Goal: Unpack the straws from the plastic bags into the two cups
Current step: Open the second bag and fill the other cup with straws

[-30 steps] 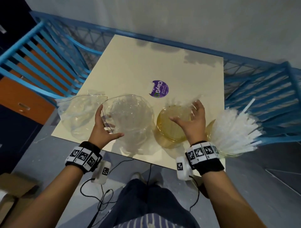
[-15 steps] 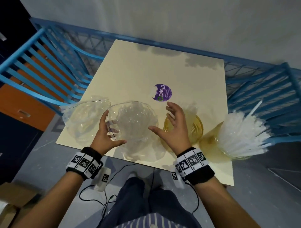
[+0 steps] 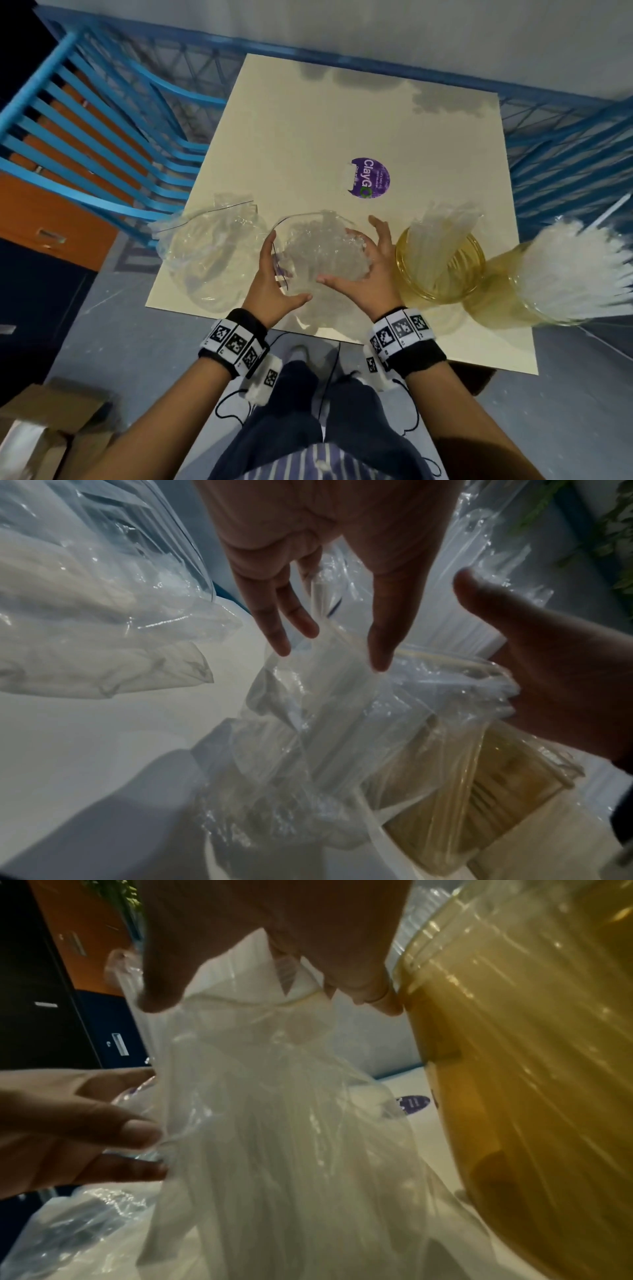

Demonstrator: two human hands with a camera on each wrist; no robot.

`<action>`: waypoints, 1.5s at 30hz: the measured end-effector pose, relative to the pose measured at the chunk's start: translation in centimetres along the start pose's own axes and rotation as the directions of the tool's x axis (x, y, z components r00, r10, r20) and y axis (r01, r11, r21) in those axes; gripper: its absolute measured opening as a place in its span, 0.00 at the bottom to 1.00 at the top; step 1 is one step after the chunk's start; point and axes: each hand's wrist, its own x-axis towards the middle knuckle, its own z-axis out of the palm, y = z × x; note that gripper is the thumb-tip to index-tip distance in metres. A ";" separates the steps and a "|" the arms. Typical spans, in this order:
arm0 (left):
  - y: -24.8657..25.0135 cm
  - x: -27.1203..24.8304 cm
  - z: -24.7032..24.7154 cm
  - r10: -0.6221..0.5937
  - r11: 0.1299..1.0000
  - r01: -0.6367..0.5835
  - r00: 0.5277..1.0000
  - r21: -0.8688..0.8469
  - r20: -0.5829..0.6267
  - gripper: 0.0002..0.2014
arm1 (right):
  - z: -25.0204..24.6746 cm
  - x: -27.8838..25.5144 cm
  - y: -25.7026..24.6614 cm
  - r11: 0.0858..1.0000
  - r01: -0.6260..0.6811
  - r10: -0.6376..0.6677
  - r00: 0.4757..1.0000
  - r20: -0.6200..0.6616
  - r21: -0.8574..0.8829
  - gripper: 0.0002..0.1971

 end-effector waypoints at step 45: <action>3.0 -0.6 1.4 0.015 0.994 -0.002 0.993 0.112 -0.113 0.61 | -13.5 0.3 0.8 0.987 -0.083 0.120 0.950 -0.288 0.138 0.56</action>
